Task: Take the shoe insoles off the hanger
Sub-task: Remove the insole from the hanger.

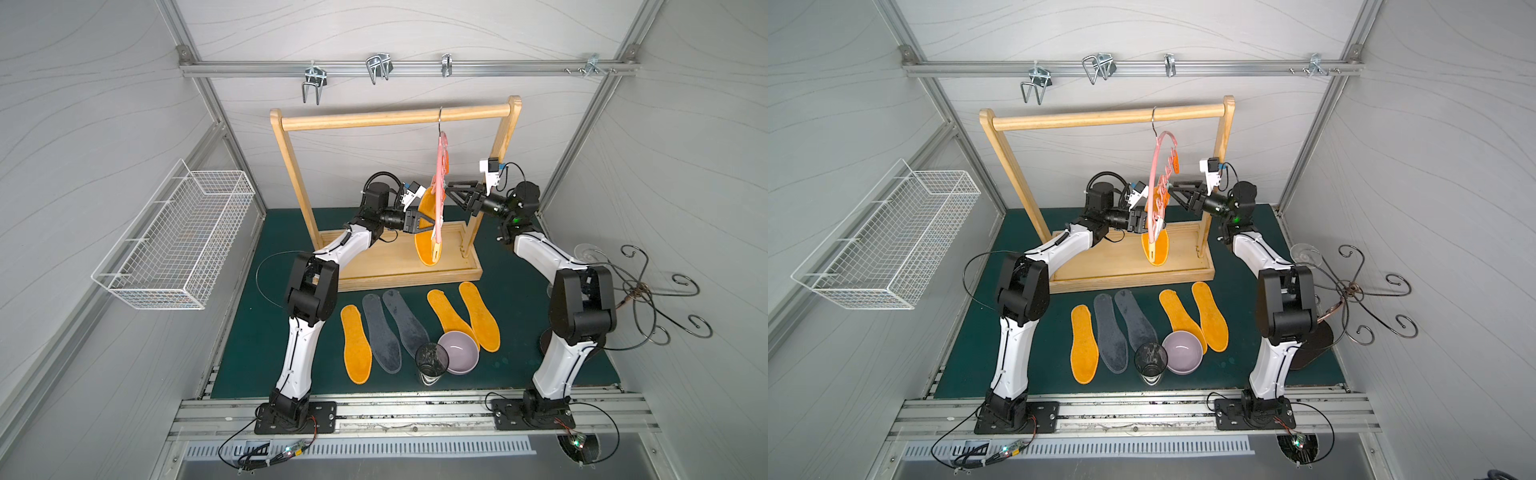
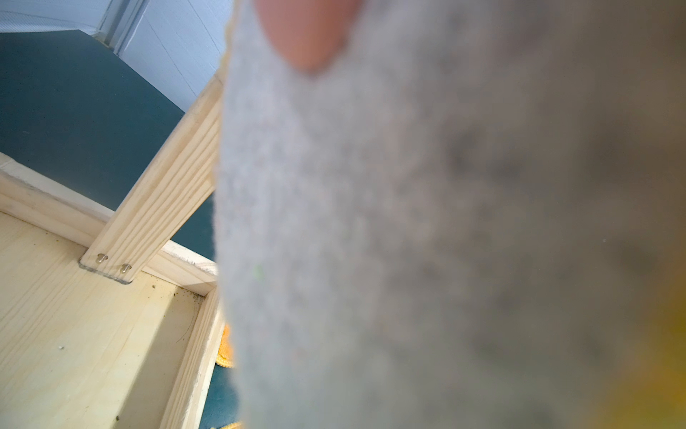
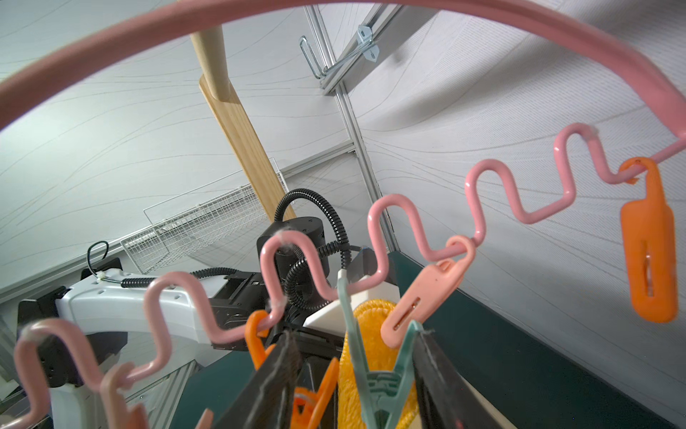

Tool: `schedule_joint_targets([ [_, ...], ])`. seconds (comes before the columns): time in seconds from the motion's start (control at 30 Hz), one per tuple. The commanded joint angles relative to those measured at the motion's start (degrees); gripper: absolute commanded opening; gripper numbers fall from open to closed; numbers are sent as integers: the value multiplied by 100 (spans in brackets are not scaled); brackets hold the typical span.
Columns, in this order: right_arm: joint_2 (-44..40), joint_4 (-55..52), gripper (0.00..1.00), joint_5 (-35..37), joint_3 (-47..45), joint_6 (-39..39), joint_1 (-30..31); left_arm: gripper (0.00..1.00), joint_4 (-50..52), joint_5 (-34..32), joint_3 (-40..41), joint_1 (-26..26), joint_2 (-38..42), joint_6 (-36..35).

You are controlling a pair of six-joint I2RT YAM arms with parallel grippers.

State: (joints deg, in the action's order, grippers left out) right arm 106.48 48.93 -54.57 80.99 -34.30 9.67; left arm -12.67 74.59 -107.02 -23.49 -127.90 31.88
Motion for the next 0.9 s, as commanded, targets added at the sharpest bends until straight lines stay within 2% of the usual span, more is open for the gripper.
schedule_joint_targets([
  [0.0,-35,-124,48,539,-161,-126,-327,6,-414,249,-169,-60,-123,68],
  [0.2,-248,-842,36,1341,-255,475,-288,6,-475,302,-183,-59,-213,88],
  [0.3,-242,-1154,35,1628,-210,728,-213,6,-598,306,-201,-60,-262,188],
  [0.47,-62,-1433,34,1515,87,937,-56,6,-1005,361,-184,-60,-335,556],
  [0.6,106,-1245,36,1414,199,796,8,6,-1442,484,-81,-60,-294,783],
  [0.87,646,-125,38,818,443,-229,49,6,-1927,627,101,-60,-192,1103],
])
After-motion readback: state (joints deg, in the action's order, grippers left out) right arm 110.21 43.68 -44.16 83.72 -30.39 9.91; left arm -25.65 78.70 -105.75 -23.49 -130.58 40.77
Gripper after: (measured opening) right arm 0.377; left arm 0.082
